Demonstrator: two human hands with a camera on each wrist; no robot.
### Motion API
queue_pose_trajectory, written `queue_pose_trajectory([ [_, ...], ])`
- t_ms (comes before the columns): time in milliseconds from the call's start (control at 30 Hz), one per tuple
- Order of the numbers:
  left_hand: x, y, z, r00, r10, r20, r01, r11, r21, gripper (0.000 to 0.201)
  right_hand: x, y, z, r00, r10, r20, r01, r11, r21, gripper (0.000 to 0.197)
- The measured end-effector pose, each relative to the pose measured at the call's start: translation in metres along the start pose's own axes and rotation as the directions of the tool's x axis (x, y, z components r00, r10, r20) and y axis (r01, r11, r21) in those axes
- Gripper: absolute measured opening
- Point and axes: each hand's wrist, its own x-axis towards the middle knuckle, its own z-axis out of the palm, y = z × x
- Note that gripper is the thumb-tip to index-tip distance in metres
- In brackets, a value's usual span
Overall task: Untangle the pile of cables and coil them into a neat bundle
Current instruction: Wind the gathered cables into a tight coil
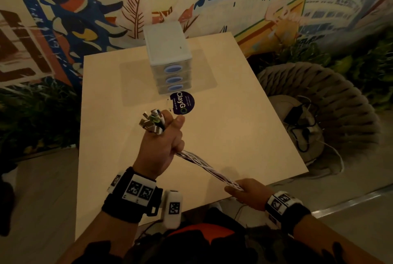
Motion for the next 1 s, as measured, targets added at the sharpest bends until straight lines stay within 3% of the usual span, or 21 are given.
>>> queue_pose_trajectory([
  [133,-0.002,-0.005,0.024,0.991,-0.044,0.123,0.042,0.999,0.013,0.042,-0.011,-0.004,-0.016,0.998,-0.037,0.041,0.043,0.99,-0.137,0.027],
  [267,-0.003,-0.009,0.045,0.954,-0.083,0.287,0.063,0.995,0.078,0.039,-0.027,-0.061,-0.062,0.979,-0.2,-0.032,0.201,0.98,0.006,0.081],
  [333,-0.005,-0.014,0.051,0.932,-0.077,0.354,0.019,0.986,0.163,0.037,-0.033,-0.098,-0.085,0.961,-0.274,-0.033,0.276,0.955,0.105,0.087],
  [400,-0.008,-0.015,0.055,0.923,-0.076,0.378,-0.011,0.975,0.222,0.034,-0.03,-0.133,-0.097,0.946,-0.325,0.013,0.318,0.932,0.175,0.074],
  [467,-0.009,-0.014,0.055,0.921,-0.066,0.383,-0.037,0.966,0.255,0.033,-0.013,-0.153,-0.095,0.926,-0.374,0.052,0.358,0.913,0.198,0.047],
  [567,-0.005,-0.003,0.05,0.939,-0.047,0.342,-0.018,0.983,0.184,0.033,0.012,-0.156,-0.077,0.913,-0.37,0.175,0.32,0.911,0.26,0.013],
  [700,0.001,0.013,0.031,0.97,-0.021,0.241,0.022,1.0,0.002,0.028,0.02,-0.123,-0.049,0.953,-0.24,0.184,0.145,0.897,0.418,0.049],
  [833,0.0,0.009,0.018,0.998,-0.009,0.056,0.011,0.999,-0.035,0.028,0.014,-0.098,-0.055,0.974,-0.208,0.094,0.133,0.854,0.502,0.044],
  [933,0.004,0.005,0.018,0.998,0.024,-0.06,-0.021,0.999,0.051,0.05,0.011,-0.097,-0.07,0.972,-0.222,0.075,0.144,0.82,0.554,0.046],
  [1000,0.007,0.005,0.015,0.993,0.054,-0.102,-0.04,0.99,0.133,0.054,0.008,-0.102,-0.081,0.976,-0.208,0.059,0.154,0.86,0.487,0.049],
])
